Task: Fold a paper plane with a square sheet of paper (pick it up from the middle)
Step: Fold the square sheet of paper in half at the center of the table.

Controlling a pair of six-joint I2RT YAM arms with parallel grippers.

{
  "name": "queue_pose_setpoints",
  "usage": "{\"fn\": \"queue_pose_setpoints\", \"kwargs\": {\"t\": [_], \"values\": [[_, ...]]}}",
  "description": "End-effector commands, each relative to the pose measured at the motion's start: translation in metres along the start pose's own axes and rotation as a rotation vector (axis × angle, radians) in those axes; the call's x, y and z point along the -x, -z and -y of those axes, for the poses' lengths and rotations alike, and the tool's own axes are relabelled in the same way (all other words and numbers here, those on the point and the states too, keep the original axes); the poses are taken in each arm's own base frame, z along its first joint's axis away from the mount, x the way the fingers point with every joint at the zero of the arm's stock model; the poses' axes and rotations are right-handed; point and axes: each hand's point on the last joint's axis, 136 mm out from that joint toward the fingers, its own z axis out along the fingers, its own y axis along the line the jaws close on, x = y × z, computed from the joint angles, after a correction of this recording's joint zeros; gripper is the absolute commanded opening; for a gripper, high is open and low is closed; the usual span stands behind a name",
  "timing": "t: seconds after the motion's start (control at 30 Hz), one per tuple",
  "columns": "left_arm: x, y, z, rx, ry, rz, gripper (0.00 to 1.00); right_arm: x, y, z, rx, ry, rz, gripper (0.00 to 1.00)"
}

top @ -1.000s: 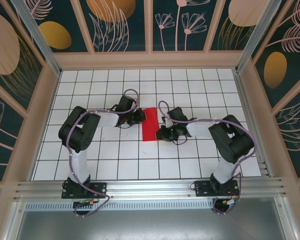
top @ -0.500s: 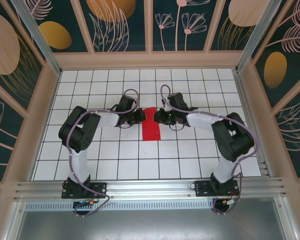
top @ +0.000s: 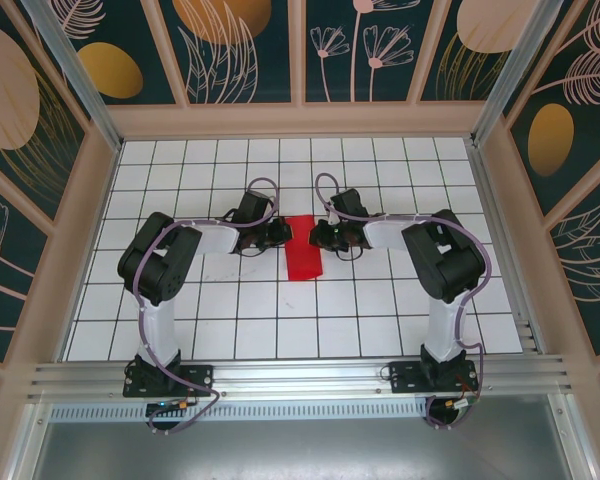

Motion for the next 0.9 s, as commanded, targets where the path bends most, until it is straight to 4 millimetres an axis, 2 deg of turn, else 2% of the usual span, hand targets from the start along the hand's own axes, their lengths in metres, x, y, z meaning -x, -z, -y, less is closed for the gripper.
{"fn": "queue_pose_setpoints", "kwargs": {"t": [0.0, 0.07, 0.13, 0.3, 0.47, 0.6, 0.87], "values": [[-0.033, -0.006, -0.065, 0.236, 0.040, -0.083, 0.06, 0.011, 0.012, -0.010, 0.003, 0.001, 0.039, 0.15], [-0.030, -0.005, -0.065, 0.243, 0.036, -0.077, 0.06, 0.019, 0.021, -0.028, 0.063, 0.022, 0.057, 0.15], [-0.029, -0.003, -0.063, 0.240, 0.035, -0.075, 0.06, 0.026, 0.021, -0.032, 0.065, 0.029, 0.064, 0.15], [-0.030, -0.002, -0.061, 0.238, 0.034, -0.083, 0.06, 0.037, 0.004, -0.021, 0.035, 0.005, 0.068, 0.15], [-0.031, -0.001, -0.062, 0.245, 0.036, -0.086, 0.06, 0.037, -0.012, -0.001, -0.009, -0.015, 0.057, 0.15], [-0.030, -0.001, -0.064, 0.255, 0.034, -0.084, 0.06, 0.036, -0.016, 0.012, -0.040, -0.026, 0.055, 0.15], [-0.030, 0.001, -0.068, 0.280, 0.033, -0.079, 0.06, 0.059, 0.000, -0.024, 0.059, 0.031, 0.094, 0.15]]}}
